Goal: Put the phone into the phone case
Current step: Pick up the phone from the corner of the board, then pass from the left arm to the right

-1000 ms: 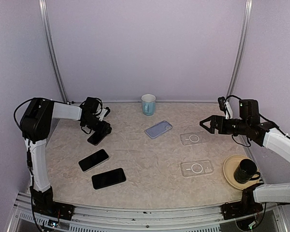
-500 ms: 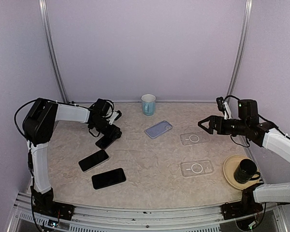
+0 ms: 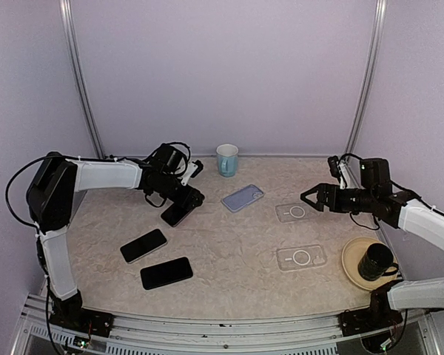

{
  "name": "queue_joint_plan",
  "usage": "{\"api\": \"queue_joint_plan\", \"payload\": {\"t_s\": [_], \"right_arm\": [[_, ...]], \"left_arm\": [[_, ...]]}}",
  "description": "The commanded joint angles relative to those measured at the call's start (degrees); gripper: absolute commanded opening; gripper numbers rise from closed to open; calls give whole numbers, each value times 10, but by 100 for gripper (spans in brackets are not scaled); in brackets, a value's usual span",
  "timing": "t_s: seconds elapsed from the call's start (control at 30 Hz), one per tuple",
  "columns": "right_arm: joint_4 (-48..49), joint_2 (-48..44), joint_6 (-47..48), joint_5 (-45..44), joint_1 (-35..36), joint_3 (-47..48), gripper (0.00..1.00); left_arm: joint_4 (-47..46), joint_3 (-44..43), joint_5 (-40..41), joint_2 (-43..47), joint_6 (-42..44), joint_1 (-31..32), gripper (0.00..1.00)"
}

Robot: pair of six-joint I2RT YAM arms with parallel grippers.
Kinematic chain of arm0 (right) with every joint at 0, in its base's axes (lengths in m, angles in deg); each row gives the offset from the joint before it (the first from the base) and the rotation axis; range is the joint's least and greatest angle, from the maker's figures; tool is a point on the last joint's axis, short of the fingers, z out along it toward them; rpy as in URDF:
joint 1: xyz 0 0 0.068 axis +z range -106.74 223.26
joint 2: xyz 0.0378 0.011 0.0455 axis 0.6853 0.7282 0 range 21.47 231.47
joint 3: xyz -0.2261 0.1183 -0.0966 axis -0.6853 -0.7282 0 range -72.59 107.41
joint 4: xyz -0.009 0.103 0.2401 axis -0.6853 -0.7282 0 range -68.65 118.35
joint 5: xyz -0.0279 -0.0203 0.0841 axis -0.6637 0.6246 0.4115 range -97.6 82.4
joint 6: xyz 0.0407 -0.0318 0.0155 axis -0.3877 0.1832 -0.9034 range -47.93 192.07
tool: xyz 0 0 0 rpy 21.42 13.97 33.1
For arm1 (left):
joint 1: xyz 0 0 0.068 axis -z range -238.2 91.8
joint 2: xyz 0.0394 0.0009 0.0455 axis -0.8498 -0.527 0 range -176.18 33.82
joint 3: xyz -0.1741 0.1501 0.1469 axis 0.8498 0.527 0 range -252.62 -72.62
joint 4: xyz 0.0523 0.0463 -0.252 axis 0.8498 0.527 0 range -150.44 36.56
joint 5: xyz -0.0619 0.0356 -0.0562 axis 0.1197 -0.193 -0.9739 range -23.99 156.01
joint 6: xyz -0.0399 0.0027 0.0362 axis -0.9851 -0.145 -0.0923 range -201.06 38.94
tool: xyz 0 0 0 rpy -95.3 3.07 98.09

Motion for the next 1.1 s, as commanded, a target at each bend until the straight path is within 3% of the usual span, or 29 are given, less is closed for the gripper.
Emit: {"api": "queue_joint_plan", "payload": {"t_s": [0.0, 0.57, 1.07], "right_arm": [[30, 10, -12, 20, 8, -7, 100], [90, 64, -65, 84, 46, -3, 95], [176, 160, -136, 144, 143, 12, 79]], "left_arm": [[-44, 3, 15, 45, -16, 41, 30], [-75, -21, 100, 73, 13, 230, 31], [-162, -16, 163, 66, 49, 338, 31]]}}
